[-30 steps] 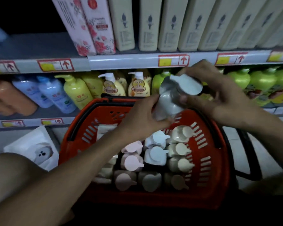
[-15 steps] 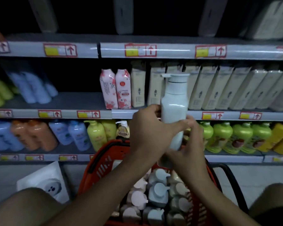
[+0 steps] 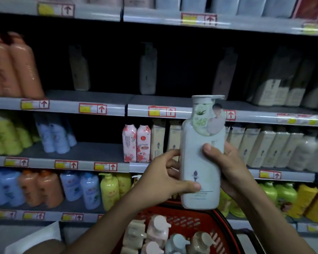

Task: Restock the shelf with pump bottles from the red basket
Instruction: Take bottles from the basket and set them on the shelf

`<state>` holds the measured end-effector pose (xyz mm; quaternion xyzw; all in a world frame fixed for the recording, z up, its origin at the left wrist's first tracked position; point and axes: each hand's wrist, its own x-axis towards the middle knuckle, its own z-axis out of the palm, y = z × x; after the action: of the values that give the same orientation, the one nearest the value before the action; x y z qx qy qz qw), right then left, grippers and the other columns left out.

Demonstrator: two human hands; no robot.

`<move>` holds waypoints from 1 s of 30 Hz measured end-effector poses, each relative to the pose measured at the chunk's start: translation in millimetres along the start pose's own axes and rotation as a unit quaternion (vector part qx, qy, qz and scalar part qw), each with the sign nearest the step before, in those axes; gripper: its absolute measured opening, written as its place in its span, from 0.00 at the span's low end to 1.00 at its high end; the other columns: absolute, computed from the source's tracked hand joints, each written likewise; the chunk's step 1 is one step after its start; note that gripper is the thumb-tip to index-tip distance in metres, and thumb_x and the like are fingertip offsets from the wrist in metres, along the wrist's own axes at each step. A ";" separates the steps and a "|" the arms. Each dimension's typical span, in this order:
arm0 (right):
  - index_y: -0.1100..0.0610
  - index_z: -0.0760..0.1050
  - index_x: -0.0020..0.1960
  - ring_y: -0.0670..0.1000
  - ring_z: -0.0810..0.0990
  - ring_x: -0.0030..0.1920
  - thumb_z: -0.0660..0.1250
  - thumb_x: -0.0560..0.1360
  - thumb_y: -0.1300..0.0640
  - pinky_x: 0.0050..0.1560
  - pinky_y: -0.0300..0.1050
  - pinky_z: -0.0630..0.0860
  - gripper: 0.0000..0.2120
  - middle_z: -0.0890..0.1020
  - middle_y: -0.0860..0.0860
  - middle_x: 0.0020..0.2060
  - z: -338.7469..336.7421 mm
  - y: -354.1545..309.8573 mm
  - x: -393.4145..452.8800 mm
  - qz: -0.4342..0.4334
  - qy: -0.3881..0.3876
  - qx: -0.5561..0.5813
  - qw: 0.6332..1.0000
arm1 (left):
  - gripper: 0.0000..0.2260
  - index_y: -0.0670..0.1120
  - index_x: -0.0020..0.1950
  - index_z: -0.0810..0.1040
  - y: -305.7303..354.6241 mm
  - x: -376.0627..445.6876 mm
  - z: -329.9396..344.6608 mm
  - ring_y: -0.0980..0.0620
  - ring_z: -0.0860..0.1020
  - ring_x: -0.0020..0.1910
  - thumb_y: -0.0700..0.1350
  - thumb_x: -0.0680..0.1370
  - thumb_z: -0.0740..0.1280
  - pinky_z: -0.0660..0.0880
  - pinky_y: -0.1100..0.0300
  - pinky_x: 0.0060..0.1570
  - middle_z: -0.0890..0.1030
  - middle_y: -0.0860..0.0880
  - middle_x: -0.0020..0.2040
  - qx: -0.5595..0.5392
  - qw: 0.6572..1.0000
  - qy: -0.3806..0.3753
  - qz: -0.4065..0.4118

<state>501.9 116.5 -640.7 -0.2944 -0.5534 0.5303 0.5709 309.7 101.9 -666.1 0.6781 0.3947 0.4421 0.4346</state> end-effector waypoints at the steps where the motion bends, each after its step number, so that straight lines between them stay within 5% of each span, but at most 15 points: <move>1: 0.52 0.84 0.55 0.58 0.87 0.49 0.80 0.64 0.48 0.44 0.50 0.83 0.21 0.87 0.59 0.53 3.0 -4.1 2.7 -0.006 0.001 -0.027 1.000 | 0.30 0.56 0.64 0.78 2.6 2.2 -0.2 0.53 0.86 0.48 0.46 0.64 0.84 0.83 0.57 0.47 0.86 0.51 0.52 -0.009 1.000 0.013 0.005; 6: 0.44 0.76 0.61 0.43 0.86 0.53 0.79 0.60 0.38 0.44 0.36 0.82 0.32 0.86 0.43 0.55 13.9 -10.5 12.6 -0.033 0.061 -0.178 0.982 | 0.30 0.51 0.63 0.81 4.7 15.9 -5.4 0.53 0.86 0.51 0.46 0.63 0.83 0.83 0.56 0.51 0.87 0.53 0.53 -0.053 0.996 0.077 -0.010; 9: 0.33 0.72 0.62 0.36 0.82 0.55 0.79 0.62 0.35 0.47 0.33 0.81 0.31 0.82 0.34 0.57 16.4 3.6 14.3 -0.026 0.031 -0.216 0.976 | 0.32 0.54 0.60 0.81 -3.1 28.2 -13.5 0.58 0.86 0.50 0.49 0.58 0.83 0.82 0.60 0.49 0.87 0.58 0.51 -0.044 0.994 0.096 -0.039; 16: 0.37 0.76 0.66 0.42 0.84 0.57 0.79 0.63 0.49 0.47 0.34 0.81 0.33 0.83 0.44 0.60 22.7 6.0 81.9 -0.135 0.053 -0.181 0.973 | 0.27 0.57 0.55 0.83 8.6 84.9 -52.0 0.57 0.86 0.50 0.43 0.59 0.82 0.82 0.62 0.49 0.87 0.58 0.50 0.002 0.992 0.123 0.016; 22: 0.44 0.68 0.75 0.40 0.77 0.61 0.76 0.74 0.53 0.59 0.33 0.75 0.33 0.76 0.48 0.58 59.8 -41.1 216.2 -0.289 -0.029 -0.323 0.901 | 0.21 0.53 0.57 0.81 49.1 167.3 -127.2 0.57 0.85 0.51 0.38 0.68 0.81 0.82 0.59 0.50 0.87 0.54 0.50 0.064 0.964 0.227 0.120; 26: 0.46 0.66 0.76 0.48 0.77 0.59 0.75 0.75 0.53 0.62 0.39 0.74 0.33 0.74 0.53 0.57 85.9 -34.4 287.4 -0.268 -0.065 -0.358 0.892 | 0.22 0.50 0.60 0.80 40.8 209.1 -169.9 0.53 0.85 0.52 0.36 0.69 0.79 0.82 0.58 0.49 0.87 0.51 0.51 0.071 0.952 0.283 0.095; 30: 0.46 0.69 0.73 0.47 0.77 0.57 0.75 0.74 0.52 0.54 0.26 0.71 0.30 0.74 0.51 0.56 86.5 -15.9 331.6 -0.250 -0.032 -0.350 0.902 | 0.22 0.49 0.62 0.78 32.1 248.7 -192.3 0.51 0.85 0.55 0.36 0.72 0.77 0.82 0.55 0.53 0.85 0.48 0.56 0.088 0.959 0.262 0.066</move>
<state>366.7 399.4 -501.5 -0.3102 -0.7766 0.1514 0.5271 207.2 366.8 -527.8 0.5992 0.4861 0.5953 0.2243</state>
